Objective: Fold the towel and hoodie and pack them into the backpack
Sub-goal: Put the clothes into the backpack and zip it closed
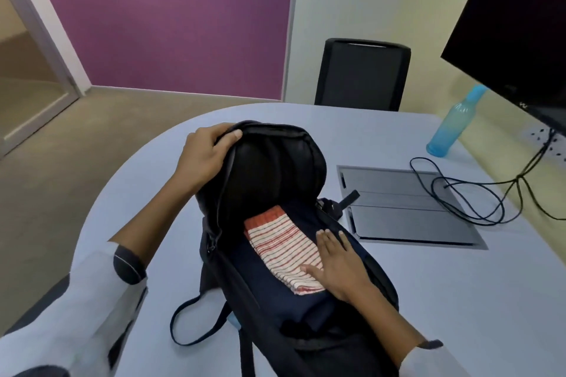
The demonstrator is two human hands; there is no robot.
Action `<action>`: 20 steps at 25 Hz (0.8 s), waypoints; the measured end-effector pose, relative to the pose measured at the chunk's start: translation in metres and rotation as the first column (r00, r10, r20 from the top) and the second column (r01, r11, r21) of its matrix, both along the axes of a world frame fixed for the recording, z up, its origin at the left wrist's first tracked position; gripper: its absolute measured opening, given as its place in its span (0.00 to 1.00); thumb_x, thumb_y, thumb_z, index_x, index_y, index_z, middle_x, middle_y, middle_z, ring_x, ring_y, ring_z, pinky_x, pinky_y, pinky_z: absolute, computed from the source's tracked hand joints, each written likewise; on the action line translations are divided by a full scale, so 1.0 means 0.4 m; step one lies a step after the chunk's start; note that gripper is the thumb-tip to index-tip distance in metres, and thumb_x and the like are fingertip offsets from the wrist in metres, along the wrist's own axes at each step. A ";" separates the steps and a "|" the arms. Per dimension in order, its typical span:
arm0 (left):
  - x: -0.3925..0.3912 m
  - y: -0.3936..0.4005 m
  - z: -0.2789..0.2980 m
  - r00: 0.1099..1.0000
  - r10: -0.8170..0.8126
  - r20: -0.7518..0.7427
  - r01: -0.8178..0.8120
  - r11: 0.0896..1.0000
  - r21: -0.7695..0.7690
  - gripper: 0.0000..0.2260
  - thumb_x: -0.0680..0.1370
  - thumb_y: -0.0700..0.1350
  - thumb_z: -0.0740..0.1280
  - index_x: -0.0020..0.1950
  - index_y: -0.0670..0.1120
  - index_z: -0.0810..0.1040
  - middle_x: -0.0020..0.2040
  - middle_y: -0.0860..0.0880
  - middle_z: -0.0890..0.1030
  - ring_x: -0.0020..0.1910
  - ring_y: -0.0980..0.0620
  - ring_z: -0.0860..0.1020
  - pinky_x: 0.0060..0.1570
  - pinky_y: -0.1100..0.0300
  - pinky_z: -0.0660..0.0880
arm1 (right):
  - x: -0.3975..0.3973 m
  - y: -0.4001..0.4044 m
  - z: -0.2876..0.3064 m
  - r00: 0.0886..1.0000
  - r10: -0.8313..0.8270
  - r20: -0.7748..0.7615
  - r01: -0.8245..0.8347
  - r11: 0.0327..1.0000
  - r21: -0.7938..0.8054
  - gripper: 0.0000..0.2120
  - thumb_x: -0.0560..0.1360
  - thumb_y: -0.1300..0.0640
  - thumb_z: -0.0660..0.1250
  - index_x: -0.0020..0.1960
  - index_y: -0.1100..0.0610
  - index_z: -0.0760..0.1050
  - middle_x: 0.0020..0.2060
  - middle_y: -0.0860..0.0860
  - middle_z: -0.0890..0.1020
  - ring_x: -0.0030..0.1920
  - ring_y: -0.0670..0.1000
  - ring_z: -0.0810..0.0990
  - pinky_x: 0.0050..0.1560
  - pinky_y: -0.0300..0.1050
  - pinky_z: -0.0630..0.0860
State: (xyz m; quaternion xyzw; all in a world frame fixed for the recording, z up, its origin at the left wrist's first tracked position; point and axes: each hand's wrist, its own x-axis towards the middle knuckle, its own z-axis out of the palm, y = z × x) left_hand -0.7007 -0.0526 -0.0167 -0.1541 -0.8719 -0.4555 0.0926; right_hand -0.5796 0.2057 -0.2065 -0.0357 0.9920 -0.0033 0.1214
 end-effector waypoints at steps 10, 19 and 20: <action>0.057 -0.024 -0.036 1.000 0.013 -0.001 -0.013 1.000 0.011 0.13 0.81 0.48 0.61 0.62 0.47 0.79 0.58 0.50 0.81 0.59 0.51 0.76 0.57 0.61 0.68 | 0.258 0.080 0.113 0.983 0.002 0.184 -0.022 0.994 0.103 0.64 0.52 0.23 0.16 0.47 0.52 0.82 0.60 0.49 0.80 0.76 0.46 0.52 0.69 0.56 0.24; 0.091 -0.030 -0.058 0.994 -0.107 -0.021 0.106 0.993 -0.046 0.14 0.81 0.49 0.61 0.63 0.47 0.78 0.59 0.49 0.81 0.59 0.51 0.77 0.57 0.62 0.68 | 0.303 0.033 0.301 0.864 -0.392 -0.317 -0.051 0.557 -0.829 0.25 0.70 0.30 0.62 0.28 0.49 0.65 0.25 0.54 0.70 0.45 0.54 0.82 0.69 0.31 0.61; 0.091 -0.038 -0.061 0.994 -0.109 -0.023 0.108 0.992 -0.058 0.14 0.81 0.48 0.61 0.63 0.47 0.78 0.59 0.49 0.81 0.60 0.51 0.76 0.58 0.62 0.68 | 0.297 0.006 0.327 0.855 -0.412 -0.314 -0.067 0.513 -0.856 0.25 0.69 0.30 0.63 0.28 0.49 0.66 0.26 0.54 0.73 0.52 0.51 0.81 0.65 0.27 0.62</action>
